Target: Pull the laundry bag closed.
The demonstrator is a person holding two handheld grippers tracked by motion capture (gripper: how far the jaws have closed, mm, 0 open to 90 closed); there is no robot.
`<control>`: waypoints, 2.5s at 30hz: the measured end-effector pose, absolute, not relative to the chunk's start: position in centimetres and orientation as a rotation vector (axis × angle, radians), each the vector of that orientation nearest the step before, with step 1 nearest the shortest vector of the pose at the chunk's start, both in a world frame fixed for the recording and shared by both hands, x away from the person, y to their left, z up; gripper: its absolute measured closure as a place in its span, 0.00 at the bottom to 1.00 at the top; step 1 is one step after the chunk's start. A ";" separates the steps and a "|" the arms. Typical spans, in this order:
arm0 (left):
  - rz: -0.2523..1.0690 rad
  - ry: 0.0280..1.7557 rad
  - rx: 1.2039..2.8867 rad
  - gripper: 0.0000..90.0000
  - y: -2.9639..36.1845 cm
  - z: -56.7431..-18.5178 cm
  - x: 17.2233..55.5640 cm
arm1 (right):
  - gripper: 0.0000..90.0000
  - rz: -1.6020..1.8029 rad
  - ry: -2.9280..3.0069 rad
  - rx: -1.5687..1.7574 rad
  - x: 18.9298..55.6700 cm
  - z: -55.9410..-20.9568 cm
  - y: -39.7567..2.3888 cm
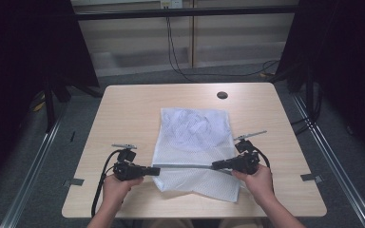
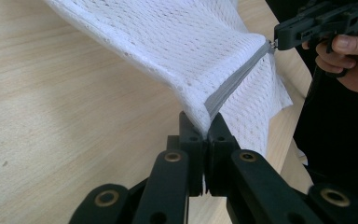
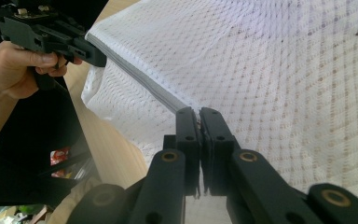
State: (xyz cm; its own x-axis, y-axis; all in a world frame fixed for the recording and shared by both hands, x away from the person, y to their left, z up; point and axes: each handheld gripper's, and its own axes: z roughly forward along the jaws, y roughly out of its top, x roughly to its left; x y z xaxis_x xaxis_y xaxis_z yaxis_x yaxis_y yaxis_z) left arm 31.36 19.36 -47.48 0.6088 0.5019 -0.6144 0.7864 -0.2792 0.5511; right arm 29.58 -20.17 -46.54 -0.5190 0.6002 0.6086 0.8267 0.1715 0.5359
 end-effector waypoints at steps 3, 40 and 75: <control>-0.401 1.025 1.945 0.98 19.3 -47.5 31.4 | 0.97 -1.266 -2.189 -1.375 29.5 -46.5 -20.2; -0.404 1.021 1.945 0.98 19.4 -47.5 31.3 | 0.97 -1.292 -2.173 -1.380 29.3 -46.1 -21.3; -0.401 1.021 1.938 0.98 19.5 -47.3 31.7 | 0.97 -1.290 -2.171 -1.425 28.6 -46.2 -23.0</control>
